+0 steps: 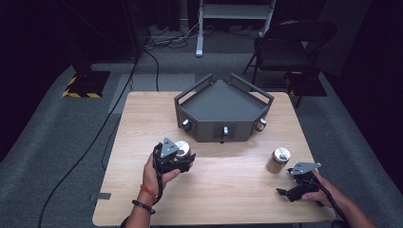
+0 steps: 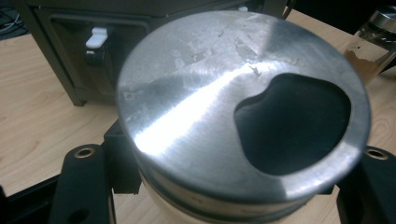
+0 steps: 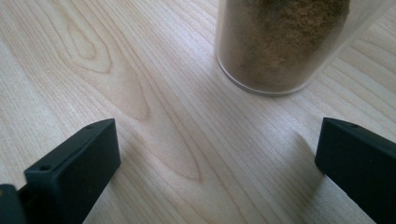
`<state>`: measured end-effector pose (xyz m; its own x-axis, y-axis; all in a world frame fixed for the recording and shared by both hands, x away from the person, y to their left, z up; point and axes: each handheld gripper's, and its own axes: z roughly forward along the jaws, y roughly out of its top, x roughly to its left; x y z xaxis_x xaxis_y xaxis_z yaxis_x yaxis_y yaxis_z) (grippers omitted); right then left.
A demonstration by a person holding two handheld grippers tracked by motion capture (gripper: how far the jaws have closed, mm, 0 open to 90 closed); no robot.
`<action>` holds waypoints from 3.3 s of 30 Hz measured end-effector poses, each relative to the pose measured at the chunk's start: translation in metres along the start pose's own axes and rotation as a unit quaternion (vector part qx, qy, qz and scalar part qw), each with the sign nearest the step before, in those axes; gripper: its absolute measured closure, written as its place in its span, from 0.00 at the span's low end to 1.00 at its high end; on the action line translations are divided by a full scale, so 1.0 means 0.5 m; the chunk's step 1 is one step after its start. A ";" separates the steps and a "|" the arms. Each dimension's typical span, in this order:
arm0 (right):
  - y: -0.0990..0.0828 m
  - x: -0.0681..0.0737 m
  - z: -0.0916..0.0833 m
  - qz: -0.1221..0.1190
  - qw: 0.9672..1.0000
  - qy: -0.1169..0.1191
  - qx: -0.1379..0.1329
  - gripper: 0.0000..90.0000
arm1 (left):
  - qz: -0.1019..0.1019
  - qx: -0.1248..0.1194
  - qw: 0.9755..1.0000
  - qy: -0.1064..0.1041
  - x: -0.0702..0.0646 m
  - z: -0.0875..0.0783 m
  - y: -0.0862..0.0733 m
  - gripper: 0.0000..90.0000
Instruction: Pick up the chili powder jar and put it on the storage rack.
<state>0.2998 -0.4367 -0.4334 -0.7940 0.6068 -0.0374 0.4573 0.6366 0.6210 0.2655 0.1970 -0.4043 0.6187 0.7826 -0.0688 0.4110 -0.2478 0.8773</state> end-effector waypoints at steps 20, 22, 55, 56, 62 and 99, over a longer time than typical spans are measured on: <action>-0.002 0.002 0.000 0.002 1.000 -0.002 -0.001 0.00 | 0.009 -0.016 1.000 0.015 -0.008 0.018 0.078 0.35; -0.002 0.002 0.000 0.002 1.000 -0.002 -0.001 0.00 | 0.008 -0.020 1.000 0.015 -0.009 0.020 0.086 0.35; -0.003 0.004 -0.003 0.004 1.000 -0.003 0.000 0.00 | 0.018 -0.037 0.999 0.014 -0.002 0.069 0.201 0.35; -0.003 0.004 -0.003 0.004 1.000 -0.003 0.001 0.00 | 0.020 -0.037 0.999 0.014 -0.001 0.071 0.207 0.35; -0.003 0.004 -0.003 0.004 1.000 -0.003 0.000 0.00 | 0.028 -0.035 0.999 0.011 -0.001 0.085 0.234 0.35; -0.010 0.009 -0.006 0.003 1.000 -0.001 -0.003 0.00 | 0.033 0.017 0.998 0.041 0.013 0.257 0.332 0.35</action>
<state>0.2927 -0.4385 -0.4343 -0.7903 0.6116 -0.0360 0.4597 0.6307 0.6252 0.4239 0.0875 -0.3202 0.5886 0.8080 0.0283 0.3956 -0.3183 0.8615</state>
